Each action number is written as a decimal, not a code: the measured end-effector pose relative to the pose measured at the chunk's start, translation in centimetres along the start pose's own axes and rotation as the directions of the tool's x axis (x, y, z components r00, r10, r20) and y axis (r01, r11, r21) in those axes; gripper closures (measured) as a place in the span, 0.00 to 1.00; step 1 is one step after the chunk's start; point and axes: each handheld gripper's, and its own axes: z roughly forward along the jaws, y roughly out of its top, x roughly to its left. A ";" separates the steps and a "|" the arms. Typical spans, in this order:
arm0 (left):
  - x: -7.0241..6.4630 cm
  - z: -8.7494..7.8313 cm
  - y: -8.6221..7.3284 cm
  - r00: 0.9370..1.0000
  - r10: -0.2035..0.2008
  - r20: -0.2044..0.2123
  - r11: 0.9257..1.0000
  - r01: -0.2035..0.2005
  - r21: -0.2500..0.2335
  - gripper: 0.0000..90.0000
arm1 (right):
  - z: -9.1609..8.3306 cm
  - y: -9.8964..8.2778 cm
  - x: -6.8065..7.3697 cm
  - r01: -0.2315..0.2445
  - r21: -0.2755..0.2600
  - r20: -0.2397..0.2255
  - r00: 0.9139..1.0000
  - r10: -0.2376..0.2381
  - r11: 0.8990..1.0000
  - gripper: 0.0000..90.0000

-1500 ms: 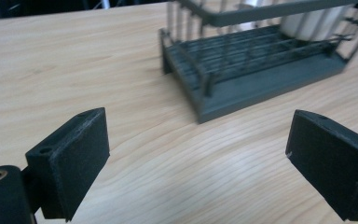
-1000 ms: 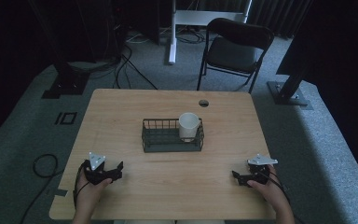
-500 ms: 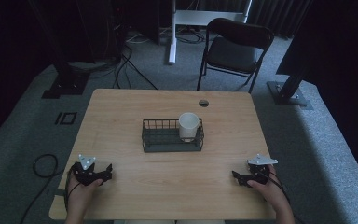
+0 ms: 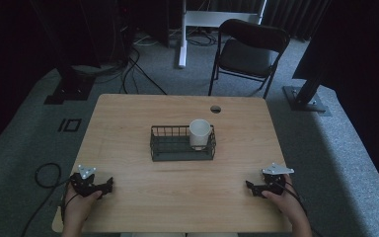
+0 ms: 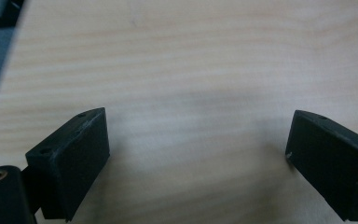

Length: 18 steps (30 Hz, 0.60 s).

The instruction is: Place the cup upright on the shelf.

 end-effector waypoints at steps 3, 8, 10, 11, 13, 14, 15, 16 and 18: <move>0.0 0.1 0.1 1.000 0.015 0.014 1.000 -0.015 0.009 0.04 | 0.0 0.0 0.0 0.000 0.000 0.000 1.000 0.000 1.000 0.13; 0.0 0.2 0.1 0.999 0.027 0.026 1.000 -0.027 0.014 0.01 | 0.0 0.0 0.0 0.000 0.000 0.000 1.000 0.000 1.000 0.13; 0.0 0.2 0.1 0.999 0.027 0.026 1.000 -0.028 0.014 0.01 | 0.0 0.0 0.0 0.000 0.000 0.000 1.000 0.000 1.000 0.13; 0.0 0.2 0.1 0.999 0.027 0.025 1.000 -0.028 0.014 0.01 | 0.0 0.0 0.0 0.000 0.000 0.000 1.000 0.000 1.000 0.13; 0.0 0.2 0.1 0.999 0.028 0.026 1.000 -0.028 0.013 0.01 | 0.0 0.0 0.0 -0.001 0.000 0.000 1.000 0.001 1.000 0.13; 0.0 0.2 0.1 0.999 0.027 0.026 1.000 -0.028 0.013 0.01 | 0.0 0.0 0.0 0.000 0.000 0.000 1.000 0.000 1.000 0.13; 0.0 0.2 0.1 0.999 0.028 0.026 1.000 -0.028 0.013 0.01 | 0.0 0.0 0.0 -0.001 0.000 0.000 1.000 0.001 1.000 0.13; 0.0 0.2 0.1 0.999 0.028 0.026 1.000 -0.028 0.013 0.01 | 0.0 0.0 0.0 -0.001 0.000 0.000 1.000 0.001 1.000 0.13; 0.0 0.3 0.1 0.999 0.027 0.026 1.000 -0.028 0.013 0.01 | 0.0 0.0 0.0 -0.001 0.000 0.000 1.000 0.001 1.000 0.13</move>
